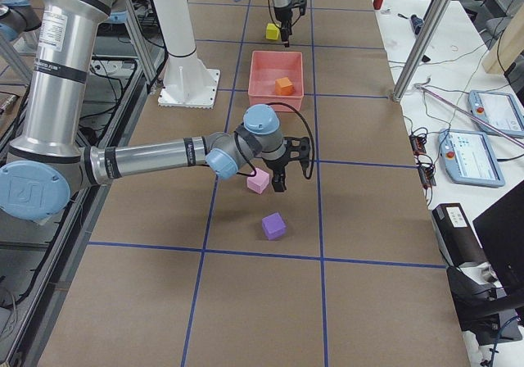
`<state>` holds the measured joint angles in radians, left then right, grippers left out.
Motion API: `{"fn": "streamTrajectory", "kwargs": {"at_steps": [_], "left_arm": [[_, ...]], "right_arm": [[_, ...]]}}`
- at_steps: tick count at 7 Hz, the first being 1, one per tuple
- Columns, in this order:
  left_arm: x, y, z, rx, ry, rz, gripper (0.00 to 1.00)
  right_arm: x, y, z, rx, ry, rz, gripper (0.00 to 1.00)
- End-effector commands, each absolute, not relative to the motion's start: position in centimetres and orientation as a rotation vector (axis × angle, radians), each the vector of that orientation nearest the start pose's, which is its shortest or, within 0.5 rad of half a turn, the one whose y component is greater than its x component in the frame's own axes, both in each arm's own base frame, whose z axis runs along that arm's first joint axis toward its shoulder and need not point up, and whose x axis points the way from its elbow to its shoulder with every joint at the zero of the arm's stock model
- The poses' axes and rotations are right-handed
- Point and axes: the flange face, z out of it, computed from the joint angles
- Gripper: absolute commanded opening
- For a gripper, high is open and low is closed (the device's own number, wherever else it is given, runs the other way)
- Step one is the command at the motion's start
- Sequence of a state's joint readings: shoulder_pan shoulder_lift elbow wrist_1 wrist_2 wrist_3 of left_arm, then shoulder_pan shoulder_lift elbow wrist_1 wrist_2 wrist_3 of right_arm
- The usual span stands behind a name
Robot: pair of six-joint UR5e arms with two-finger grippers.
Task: Place blocks into pink bin with both arms
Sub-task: 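Grasp the pink cube with the right gripper while the left gripper withdraws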
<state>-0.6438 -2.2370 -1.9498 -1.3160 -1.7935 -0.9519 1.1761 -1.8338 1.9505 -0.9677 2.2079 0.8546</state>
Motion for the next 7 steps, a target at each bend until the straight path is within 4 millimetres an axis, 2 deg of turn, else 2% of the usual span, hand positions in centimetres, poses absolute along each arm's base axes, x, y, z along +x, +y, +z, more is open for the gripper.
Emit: {"fn": "streamTrajectory", "kwargs": {"at_steps": [1,2,3,6,7], "left_arm": [[33.0,-49.1,20.9,0.323,0.693,0.161,1.0],[32.9,-49.2,20.8,0.326,0.694,0.16,1.0],[33.0,-49.1,20.7,0.326,0.695,0.161,1.0],[33.0,-49.1,20.8,0.325,0.694,0.16,1.0],[33.0,-49.1,20.8,0.324,0.695,0.158,1.0]], "right_arm": [[-13.5,-37.2,52.2,0.188,-0.879,0.341,0.99],[-16.6,-35.5,51.4,0.18,-0.852,0.411,0.99],[-19.2,-34.4,51.6,0.203,-0.814,0.457,0.99],[-25.0,-31.6,52.1,0.256,-0.771,0.545,0.99],[-25.7,-31.4,52.9,0.271,-0.749,0.54,0.99]]}}
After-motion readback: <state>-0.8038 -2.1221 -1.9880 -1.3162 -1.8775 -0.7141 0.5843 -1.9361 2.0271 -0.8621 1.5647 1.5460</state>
